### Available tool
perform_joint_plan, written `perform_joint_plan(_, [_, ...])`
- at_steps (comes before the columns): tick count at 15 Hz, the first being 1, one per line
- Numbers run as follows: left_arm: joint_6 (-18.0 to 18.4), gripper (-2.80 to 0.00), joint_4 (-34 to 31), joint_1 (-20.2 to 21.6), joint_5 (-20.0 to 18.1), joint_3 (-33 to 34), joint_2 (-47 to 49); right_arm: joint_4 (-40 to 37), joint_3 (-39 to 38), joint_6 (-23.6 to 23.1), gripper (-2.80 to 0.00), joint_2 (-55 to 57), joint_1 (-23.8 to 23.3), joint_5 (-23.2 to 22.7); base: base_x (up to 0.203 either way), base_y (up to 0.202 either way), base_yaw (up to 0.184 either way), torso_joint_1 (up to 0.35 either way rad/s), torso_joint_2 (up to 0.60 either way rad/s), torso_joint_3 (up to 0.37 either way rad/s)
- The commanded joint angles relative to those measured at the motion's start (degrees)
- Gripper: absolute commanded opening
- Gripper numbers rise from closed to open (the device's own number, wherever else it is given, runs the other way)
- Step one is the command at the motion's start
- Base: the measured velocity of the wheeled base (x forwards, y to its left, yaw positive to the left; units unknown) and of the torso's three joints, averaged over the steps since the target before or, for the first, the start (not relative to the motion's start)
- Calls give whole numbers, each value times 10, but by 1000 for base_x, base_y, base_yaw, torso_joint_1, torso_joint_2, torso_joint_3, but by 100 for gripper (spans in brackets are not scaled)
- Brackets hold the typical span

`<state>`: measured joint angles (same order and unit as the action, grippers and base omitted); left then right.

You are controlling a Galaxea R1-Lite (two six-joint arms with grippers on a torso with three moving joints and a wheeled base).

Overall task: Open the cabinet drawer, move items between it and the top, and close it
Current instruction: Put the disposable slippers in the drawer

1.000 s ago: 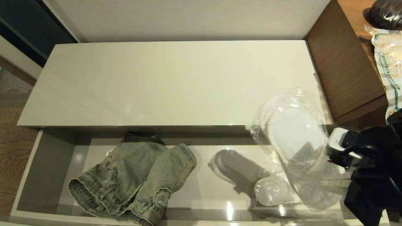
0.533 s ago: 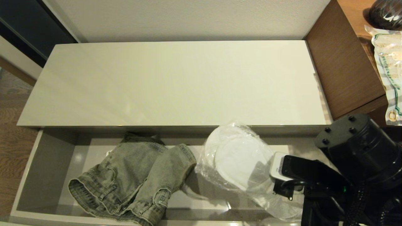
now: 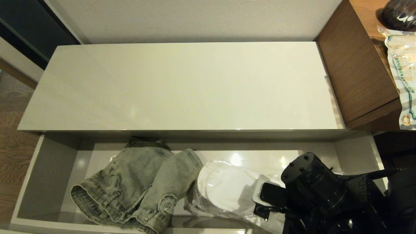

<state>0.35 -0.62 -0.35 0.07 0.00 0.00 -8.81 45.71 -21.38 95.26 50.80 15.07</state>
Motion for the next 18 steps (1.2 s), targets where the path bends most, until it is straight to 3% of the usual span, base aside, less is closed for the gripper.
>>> perform_joint_plan(1, [0, -280, 0, 0, 0, 0, 1, 57, -45, -4, 0, 33, -3, 7, 0, 0, 0, 0, 0, 0])
perform_joint_plan(9, [0, -280, 0, 0, 0, 0, 1, 68, -51, 9, 0, -15, -13, 11, 0, 0, 0, 0, 0, 0])
perform_joint_plan(11, [0, -280, 0, 0, 0, 0, 1, 67, -44, 59, 0, -61, -19, 22, 0, 0, 0, 0, 0, 0])
perform_joint_plan(12, [0, -280, 0, 0, 0, 0, 1, 65, -38, 113, 0, -88, -24, 46, 0, 0, 0, 0, 0, 0])
perform_joint_plan(14, [0, -280, 0, 0, 0, 0, 1, 60, -29, 180, 0, -138, -75, 92, 0, 0, 0, 0, 0, 0])
perform_joint_plan(15, [0, -280, 0, 0, 0, 0, 1, 55, -28, 202, -280, -169, -116, 107, 0, 0, 0, 0, 0, 0])
perform_joint_plan(16, [0, -280, 0, 0, 0, 0, 1, 44, -27, 216, -280, -209, -165, 115, 0, 0, 0, 0, 0, 0])
perform_joint_plan(18, [0, -280, 0, 1, 0, 0, 1, 11, -22, 239, -280, -249, -205, 125, 0, 0, 0, 0, 0, 0])
